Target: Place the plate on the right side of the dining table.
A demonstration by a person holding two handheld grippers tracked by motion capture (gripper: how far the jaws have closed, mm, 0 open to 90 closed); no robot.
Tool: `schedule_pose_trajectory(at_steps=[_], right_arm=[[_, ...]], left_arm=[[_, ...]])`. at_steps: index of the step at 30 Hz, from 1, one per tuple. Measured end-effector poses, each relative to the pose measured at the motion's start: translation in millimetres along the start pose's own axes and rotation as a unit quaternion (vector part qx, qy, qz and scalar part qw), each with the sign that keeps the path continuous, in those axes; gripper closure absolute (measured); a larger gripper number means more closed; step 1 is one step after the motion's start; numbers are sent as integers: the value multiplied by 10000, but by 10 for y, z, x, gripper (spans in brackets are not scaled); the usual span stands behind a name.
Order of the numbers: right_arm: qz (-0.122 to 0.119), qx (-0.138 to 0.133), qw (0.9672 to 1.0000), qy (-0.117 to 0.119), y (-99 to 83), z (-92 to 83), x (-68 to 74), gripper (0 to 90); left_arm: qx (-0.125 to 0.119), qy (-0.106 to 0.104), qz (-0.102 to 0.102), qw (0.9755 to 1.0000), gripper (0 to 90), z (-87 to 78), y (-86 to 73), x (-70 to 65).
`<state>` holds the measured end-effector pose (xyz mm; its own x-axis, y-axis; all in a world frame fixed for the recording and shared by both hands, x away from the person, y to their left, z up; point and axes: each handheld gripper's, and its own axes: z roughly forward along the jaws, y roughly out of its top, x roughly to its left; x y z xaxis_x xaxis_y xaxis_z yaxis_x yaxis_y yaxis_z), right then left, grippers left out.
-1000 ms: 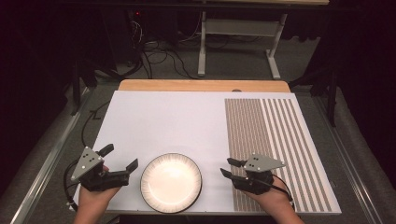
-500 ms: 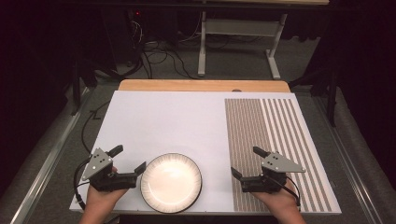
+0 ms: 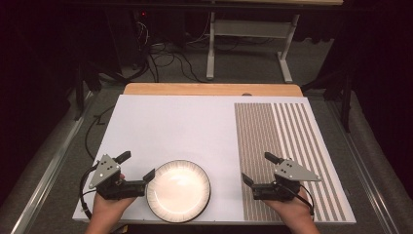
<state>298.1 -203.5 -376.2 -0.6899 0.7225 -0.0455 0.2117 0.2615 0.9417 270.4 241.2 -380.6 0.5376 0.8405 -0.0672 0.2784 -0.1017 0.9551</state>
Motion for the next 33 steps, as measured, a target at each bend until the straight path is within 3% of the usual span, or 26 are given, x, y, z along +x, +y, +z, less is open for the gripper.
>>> schedule_pose_trajectory(at_steps=[4,11,15,25,33], right_arm=[[-122,118,9998,-82,16,-9,34,283],[-87,139,9995,266,59,-10,76,623],[-306,244,9985,379,94,42,160,698],[-393,448,9950,803,191,249,337,887],[-613,659,9896,1126,307,415,469,900]], left_arm=[[5,-42,4,10000,0,23,8,3],[33,-23,66,10000,0,21,13,-9],[30,10,103,9999,0,6,14,-18],[20,36,3,10000,3,8,6,2],[32,55,60,10000,18,0,6,-6]])
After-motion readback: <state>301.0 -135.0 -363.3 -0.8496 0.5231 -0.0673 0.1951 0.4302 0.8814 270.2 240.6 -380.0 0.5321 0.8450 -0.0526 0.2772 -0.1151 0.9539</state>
